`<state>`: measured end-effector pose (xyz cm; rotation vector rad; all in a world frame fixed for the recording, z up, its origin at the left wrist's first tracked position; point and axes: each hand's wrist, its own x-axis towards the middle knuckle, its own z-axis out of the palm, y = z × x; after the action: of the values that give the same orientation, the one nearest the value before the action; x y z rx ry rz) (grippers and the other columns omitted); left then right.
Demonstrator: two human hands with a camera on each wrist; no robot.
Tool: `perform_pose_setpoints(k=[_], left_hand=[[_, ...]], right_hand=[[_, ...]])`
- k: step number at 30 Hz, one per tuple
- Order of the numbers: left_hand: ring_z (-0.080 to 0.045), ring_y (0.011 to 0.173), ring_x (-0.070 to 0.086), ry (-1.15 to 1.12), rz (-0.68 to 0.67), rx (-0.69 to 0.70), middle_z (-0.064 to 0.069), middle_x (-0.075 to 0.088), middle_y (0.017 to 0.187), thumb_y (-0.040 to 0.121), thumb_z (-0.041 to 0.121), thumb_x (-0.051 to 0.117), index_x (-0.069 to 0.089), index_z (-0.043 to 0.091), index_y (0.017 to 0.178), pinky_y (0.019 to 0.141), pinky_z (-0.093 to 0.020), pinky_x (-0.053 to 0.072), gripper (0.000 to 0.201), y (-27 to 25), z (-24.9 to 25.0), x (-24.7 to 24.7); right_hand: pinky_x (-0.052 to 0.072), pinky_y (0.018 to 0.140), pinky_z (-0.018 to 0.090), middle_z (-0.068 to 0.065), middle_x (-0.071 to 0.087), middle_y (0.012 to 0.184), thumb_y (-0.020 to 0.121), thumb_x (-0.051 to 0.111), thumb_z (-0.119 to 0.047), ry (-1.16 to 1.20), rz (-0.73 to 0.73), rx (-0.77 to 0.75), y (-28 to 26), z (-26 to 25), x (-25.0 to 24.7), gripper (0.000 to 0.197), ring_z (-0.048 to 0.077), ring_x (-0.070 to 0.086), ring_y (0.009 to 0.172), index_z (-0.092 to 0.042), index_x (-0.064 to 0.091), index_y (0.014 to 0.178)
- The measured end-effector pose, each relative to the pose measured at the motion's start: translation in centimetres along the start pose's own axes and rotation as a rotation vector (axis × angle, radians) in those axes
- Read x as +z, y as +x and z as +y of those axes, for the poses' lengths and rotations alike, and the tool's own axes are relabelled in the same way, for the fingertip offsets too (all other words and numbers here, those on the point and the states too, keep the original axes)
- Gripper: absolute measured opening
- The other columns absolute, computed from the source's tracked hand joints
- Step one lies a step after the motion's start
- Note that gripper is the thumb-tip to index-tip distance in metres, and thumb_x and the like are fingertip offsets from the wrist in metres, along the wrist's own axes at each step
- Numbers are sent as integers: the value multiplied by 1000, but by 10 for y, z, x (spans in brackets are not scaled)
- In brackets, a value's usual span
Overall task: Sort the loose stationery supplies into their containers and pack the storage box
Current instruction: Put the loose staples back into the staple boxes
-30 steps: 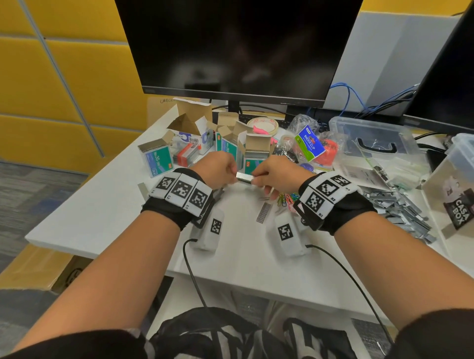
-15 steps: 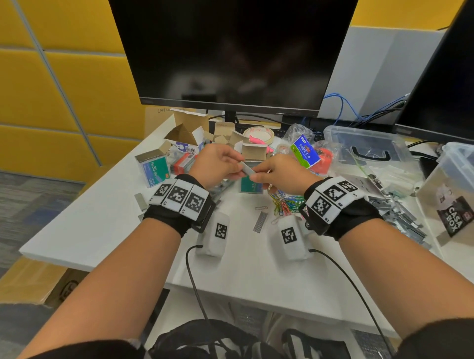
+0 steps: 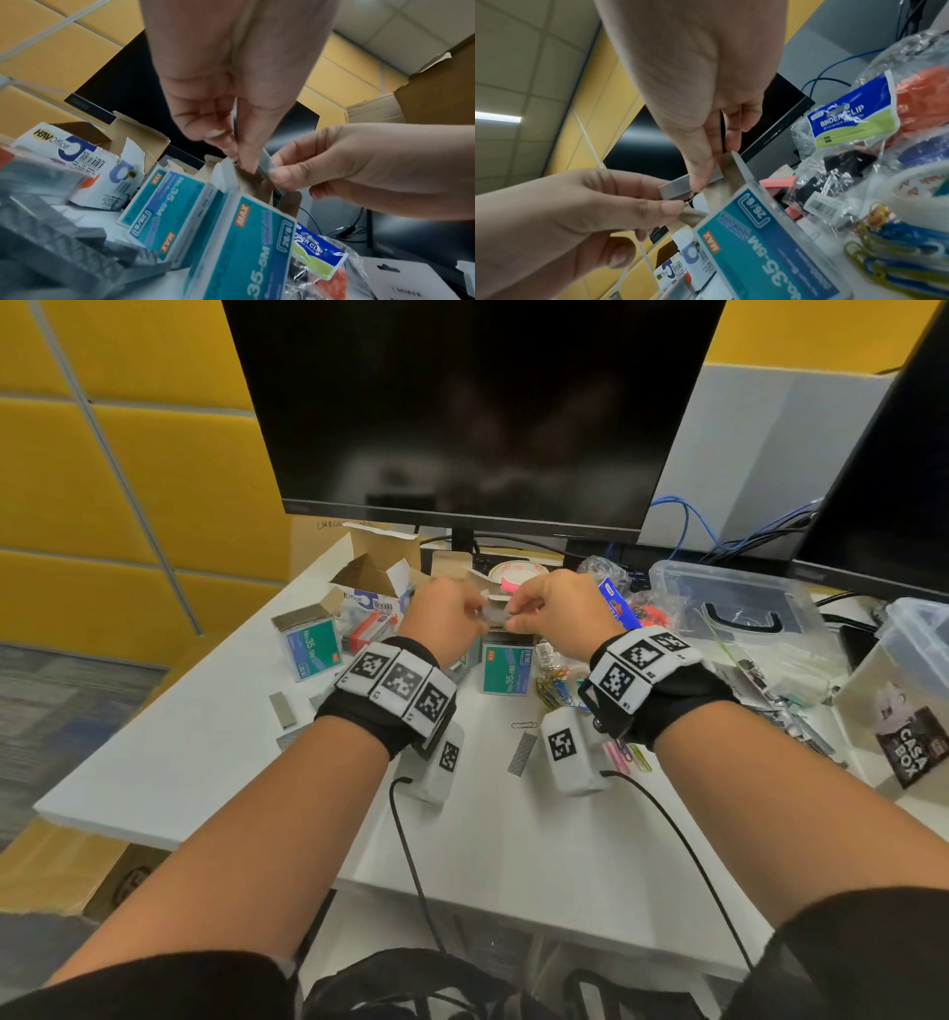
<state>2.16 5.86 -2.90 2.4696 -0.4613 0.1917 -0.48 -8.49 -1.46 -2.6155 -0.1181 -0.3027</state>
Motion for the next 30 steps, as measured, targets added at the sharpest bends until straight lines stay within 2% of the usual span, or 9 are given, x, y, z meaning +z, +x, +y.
perform_pose_setpoints(k=[3, 6, 11, 14, 18, 21, 24, 26, 30], left_hand=[[-22, 100, 56, 38, -49, -39, -11, 61, 110, 84, 22, 69, 65, 7, 115, 84, -29, 44, 34, 1, 1, 7], [-23, 105, 55, 87, -71, -34, -10, 58, 116, 82, 22, 71, 62, 6, 117, 89, -32, 47, 40, -1, 1, 13], [-26, 120, 46, 214, -158, 8, -8, 43, 131, 77, 22, 76, 54, 17, 127, 99, -37, 43, 55, -2, -2, 17], [-23, 119, 47, 163, -122, 41, -5, 47, 127, 75, 20, 78, 55, 15, 126, 100, -36, 44, 56, -3, -1, 16], [-21, 111, 54, 165, -163, 64, -6, 57, 122, 77, 14, 76, 54, 14, 123, 95, -34, 48, 51, -5, 0, 12], [-21, 111, 56, 203, -257, 80, -6, 59, 122, 77, 13, 75, 52, 16, 125, 89, -29, 47, 53, -8, -1, 11], [-19, 113, 55, 210, -281, 89, -5, 59, 124, 79, 16, 74, 50, 18, 131, 89, -27, 44, 57, -11, -1, 9], [-19, 114, 54, 207, -280, 89, -4, 58, 125, 80, 17, 73, 50, 19, 131, 93, -29, 45, 57, -12, 0, 7], [-22, 117, 50, 298, -335, 105, -5, 57, 126, 82, 26, 71, 48, 24, 136, 99, -41, 45, 59, -13, 3, 9]], right_hand=[[48, 86, 30, -2, 63, 90, 82, 70, -21, -62, -32, 51, 8, 7, 7, 13, 17, 56, 97, -15, 72, 95], [50, 90, 40, 2, 67, 93, 81, 72, -22, -144, -63, 59, 11, 10, 9, 11, 22, 56, 101, -18, 72, 91], [49, 92, 39, 1, 68, 94, 82, 69, -20, -271, -123, 4, 12, 14, 8, 8, 22, 56, 101, -19, 71, 90], [45, 93, 35, 2, 64, 99, 84, 66, -22, -380, -136, -27, 15, 11, 8, 5, 23, 52, 101, -26, 68, 85], [43, 80, 28, 0, 55, 94, 87, 61, -16, -406, -110, -29, 15, 9, 11, 11, 20, 49, 100, -22, 68, 93], [50, 85, 32, 1, 60, 89, 84, 61, -11, -370, -99, -21, 16, 8, 11, 11, 22, 57, 95, -20, 62, 78], [51, 85, 32, 5, 64, 92, 85, 61, -11, -343, -104, 13, 16, 8, 12, 19, 22, 58, 93, -20, 57, 68], [52, 84, 32, 5, 64, 93, 84, 62, -10, -306, -92, 36, 16, 11, 14, 25, 21, 59, 91, -23, 53, 65], [53, 82, 34, 5, 66, 90, 83, 64, -12, -270, -57, 40, 16, 14, 19, 19, 21, 61, 87, -24, 55, 71]])
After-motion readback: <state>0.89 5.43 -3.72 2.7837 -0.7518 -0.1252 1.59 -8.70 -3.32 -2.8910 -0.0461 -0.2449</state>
